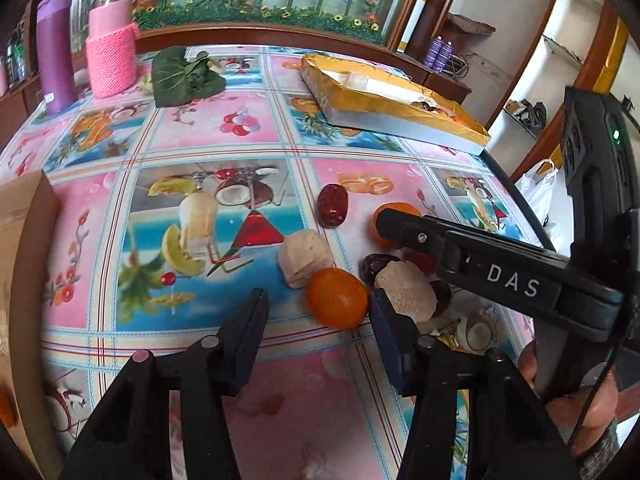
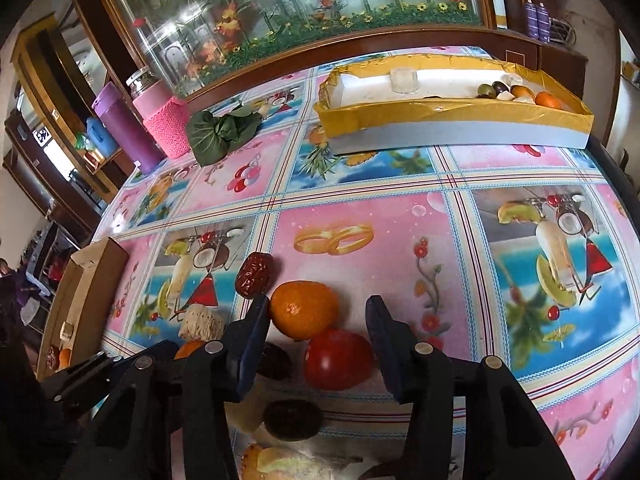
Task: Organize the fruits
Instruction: 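Grasp a tangerine with the left tool while the right tool grasps another tangerine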
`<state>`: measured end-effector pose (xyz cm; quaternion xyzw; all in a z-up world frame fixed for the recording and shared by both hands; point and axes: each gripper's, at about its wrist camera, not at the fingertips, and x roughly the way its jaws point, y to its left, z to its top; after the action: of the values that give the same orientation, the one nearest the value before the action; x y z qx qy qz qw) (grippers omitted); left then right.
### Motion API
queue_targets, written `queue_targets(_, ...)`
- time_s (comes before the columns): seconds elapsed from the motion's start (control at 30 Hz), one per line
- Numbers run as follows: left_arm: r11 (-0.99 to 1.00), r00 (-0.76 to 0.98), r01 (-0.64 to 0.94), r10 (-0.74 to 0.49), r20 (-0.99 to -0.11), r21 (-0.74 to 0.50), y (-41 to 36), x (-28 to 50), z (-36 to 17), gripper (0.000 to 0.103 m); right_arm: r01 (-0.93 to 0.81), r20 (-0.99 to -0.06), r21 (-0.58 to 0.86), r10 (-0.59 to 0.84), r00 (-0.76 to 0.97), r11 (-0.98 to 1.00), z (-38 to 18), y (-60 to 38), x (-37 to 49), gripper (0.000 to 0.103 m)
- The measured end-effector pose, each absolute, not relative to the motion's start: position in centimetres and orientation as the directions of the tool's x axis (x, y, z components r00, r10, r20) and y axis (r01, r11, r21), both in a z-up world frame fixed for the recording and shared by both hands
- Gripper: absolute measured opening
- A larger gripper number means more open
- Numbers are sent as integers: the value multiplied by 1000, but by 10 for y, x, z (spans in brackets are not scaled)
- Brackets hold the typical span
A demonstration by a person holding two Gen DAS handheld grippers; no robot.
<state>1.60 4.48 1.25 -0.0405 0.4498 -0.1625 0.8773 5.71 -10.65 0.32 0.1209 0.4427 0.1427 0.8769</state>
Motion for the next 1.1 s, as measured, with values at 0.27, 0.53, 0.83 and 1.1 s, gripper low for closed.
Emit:
queue_targets(0.27, 925, 549, 306, -363, -753, -224, 36, 10, 10, 30, -153, -712, 357, 375, 594, 921, 10, -106, 50, 35)
queue_targets(0.53, 932, 566, 266, -359, -743, -247, 45, 7, 10, 30, -173, -724, 289, 333, 604, 942, 9, -95, 48, 48)
queue_targets(0.83, 930, 598, 252, -366, -713, -267, 62, -20, 26, 30, -231, -723, 182, 289, 627, 956, 7, -73, 45, 37)
queue_targets(1.1, 939, 670, 169, -332, -665, -299, 136, -78, 64, 30, -225, -685, 211, 308, 660, 951, 36, -66, 13, 37)
